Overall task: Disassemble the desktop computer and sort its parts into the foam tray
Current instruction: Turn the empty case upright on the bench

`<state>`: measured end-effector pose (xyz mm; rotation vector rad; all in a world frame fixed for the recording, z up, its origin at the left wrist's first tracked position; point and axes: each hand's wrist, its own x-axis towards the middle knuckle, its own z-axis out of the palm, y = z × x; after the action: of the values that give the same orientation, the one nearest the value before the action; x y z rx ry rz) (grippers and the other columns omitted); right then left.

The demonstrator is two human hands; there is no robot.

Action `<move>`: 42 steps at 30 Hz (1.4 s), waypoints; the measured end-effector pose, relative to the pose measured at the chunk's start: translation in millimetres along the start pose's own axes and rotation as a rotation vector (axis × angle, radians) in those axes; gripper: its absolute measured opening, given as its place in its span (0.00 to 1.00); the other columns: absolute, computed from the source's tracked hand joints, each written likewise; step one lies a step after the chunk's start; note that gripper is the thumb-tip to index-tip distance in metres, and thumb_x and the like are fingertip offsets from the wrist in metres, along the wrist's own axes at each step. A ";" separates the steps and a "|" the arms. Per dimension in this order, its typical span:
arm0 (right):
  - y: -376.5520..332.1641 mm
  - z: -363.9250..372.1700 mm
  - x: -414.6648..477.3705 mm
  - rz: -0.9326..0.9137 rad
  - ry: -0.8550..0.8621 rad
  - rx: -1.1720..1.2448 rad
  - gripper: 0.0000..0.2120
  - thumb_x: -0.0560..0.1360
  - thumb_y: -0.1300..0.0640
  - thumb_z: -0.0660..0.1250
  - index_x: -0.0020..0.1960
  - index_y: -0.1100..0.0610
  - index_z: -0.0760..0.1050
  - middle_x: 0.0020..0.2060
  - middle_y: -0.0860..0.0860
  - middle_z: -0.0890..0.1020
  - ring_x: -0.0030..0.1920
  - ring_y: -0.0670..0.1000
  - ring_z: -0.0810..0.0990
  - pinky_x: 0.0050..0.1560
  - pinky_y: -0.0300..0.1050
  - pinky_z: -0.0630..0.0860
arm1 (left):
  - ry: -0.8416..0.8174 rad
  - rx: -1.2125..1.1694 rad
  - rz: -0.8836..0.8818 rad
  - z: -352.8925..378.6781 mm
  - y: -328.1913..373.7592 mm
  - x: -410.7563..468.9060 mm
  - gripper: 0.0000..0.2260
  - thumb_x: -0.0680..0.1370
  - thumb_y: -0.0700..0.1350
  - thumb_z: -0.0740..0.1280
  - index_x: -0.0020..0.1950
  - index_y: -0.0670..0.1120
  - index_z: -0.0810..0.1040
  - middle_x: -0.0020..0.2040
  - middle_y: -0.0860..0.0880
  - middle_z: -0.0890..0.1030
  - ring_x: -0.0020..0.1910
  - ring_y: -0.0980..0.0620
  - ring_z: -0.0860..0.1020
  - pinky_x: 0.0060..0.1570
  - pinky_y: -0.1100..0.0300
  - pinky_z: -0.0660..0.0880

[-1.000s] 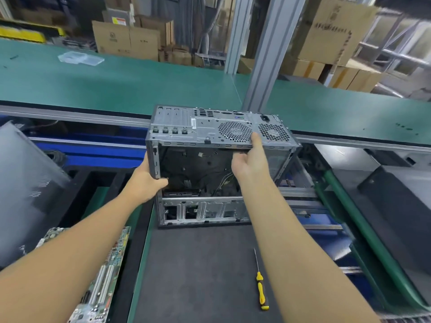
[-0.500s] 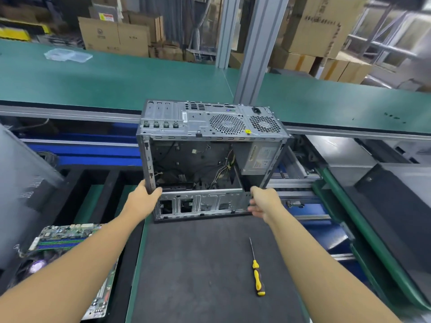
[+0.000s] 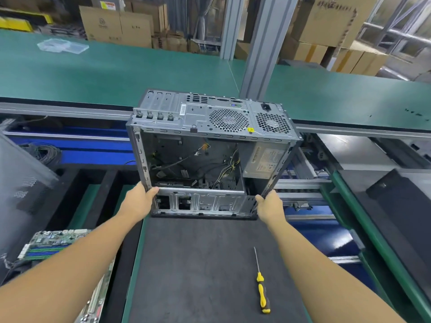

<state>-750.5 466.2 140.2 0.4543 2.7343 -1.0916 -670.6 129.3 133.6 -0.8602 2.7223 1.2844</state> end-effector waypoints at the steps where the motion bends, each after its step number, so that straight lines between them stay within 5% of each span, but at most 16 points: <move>1: 0.3 1.1 4.0 -0.004 0.001 -0.007 0.14 0.83 0.55 0.61 0.62 0.64 0.68 0.56 0.63 0.78 0.47 0.59 0.73 0.46 0.48 0.70 | 0.005 0.014 0.005 0.3 0.6 3.6 0.10 0.83 0.53 0.62 0.50 0.46 0.70 0.46 0.44 0.77 0.43 0.44 0.75 0.42 0.53 0.70; 11: -6.3 -2.8 33.0 -0.011 -0.040 0.074 0.11 0.83 0.56 0.60 0.62 0.61 0.68 0.55 0.60 0.79 0.55 0.63 0.79 0.58 0.61 0.76 | 0.028 0.019 -0.004 10.2 11.3 16.7 0.13 0.83 0.54 0.61 0.57 0.44 0.71 0.49 0.45 0.76 0.47 0.43 0.75 0.47 0.52 0.71; 23: 6.2 7.0 11.7 0.007 -0.034 0.052 0.14 0.82 0.57 0.60 0.66 0.58 0.67 0.60 0.60 0.78 0.56 0.62 0.76 0.54 0.50 0.72 | -0.026 -0.052 0.024 12.8 -2.4 0.5 0.17 0.83 0.55 0.59 0.66 0.46 0.73 0.58 0.45 0.80 0.53 0.46 0.76 0.54 0.52 0.71; 28: 9.7 27.0 -15.5 0.069 -0.113 -0.044 0.20 0.79 0.60 0.62 0.68 0.64 0.63 0.63 0.62 0.75 0.59 0.62 0.75 0.54 0.49 0.72 | -0.087 -0.030 0.007 25.1 -29.8 -22.6 0.24 0.82 0.52 0.62 0.75 0.43 0.67 0.71 0.44 0.73 0.69 0.44 0.72 0.67 0.51 0.68; 31: 14.4 40.2 -33.7 0.063 -0.213 -0.128 0.18 0.79 0.58 0.63 0.65 0.65 0.67 0.62 0.61 0.76 0.53 0.58 0.74 0.50 0.45 0.71 | -0.117 -0.011 -0.003 30.3 -49.7 -36.0 0.11 0.82 0.49 0.63 0.56 0.45 0.80 0.50 0.48 0.85 0.51 0.49 0.83 0.55 0.55 0.77; 33: 19.0 50.7 -47.2 0.029 -0.321 -0.230 0.13 0.78 0.59 0.62 0.57 0.67 0.73 0.59 0.62 0.79 0.56 0.59 0.77 0.53 0.47 0.74 | -0.191 -0.005 -0.004 30.0 -61.1 -46.7 0.13 0.83 0.50 0.61 0.45 0.47 0.80 0.32 0.49 0.84 0.30 0.52 0.83 0.35 0.61 0.77; 35: 23.7 62.7 -63.6 0.010 -0.419 -0.293 0.09 0.78 0.59 0.61 0.51 0.66 0.74 0.57 0.63 0.80 0.59 0.61 0.78 0.55 0.47 0.75 | -0.237 0.101 0.010 27.0 -71.5 -58.2 0.17 0.83 0.54 0.59 0.42 0.49 0.81 0.24 0.50 0.79 0.20 0.53 0.76 0.25 0.65 0.70; 39: 30.7 87.8 -97.4 -0.019 -0.469 -0.253 0.05 0.75 0.59 0.62 0.42 0.57 0.75 0.43 0.55 0.81 0.45 0.55 0.77 0.46 0.43 0.73 | -0.329 0.203 0.025 24.0 -94.2 -78.4 0.20 0.83 0.58 0.56 0.41 0.52 0.81 0.25 0.53 0.80 0.24 0.57 0.77 0.30 0.63 0.70; 42: 25.6 104.2 -119.9 -0.046 -0.488 -0.126 0.06 0.74 0.61 0.62 0.42 0.53 0.76 0.43 0.52 0.83 0.43 0.52 0.77 0.47 0.43 0.74 | -0.340 0.172 0.049 18.4 -114.5 -88.6 0.16 0.83 0.54 0.58 0.42 0.52 0.80 0.32 0.54 0.83 0.33 0.60 0.79 0.33 0.64 0.68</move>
<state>-625.1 385.4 79.8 0.0885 2.3678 -0.8897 -544.1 125.8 60.9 -0.5090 2.5470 1.0675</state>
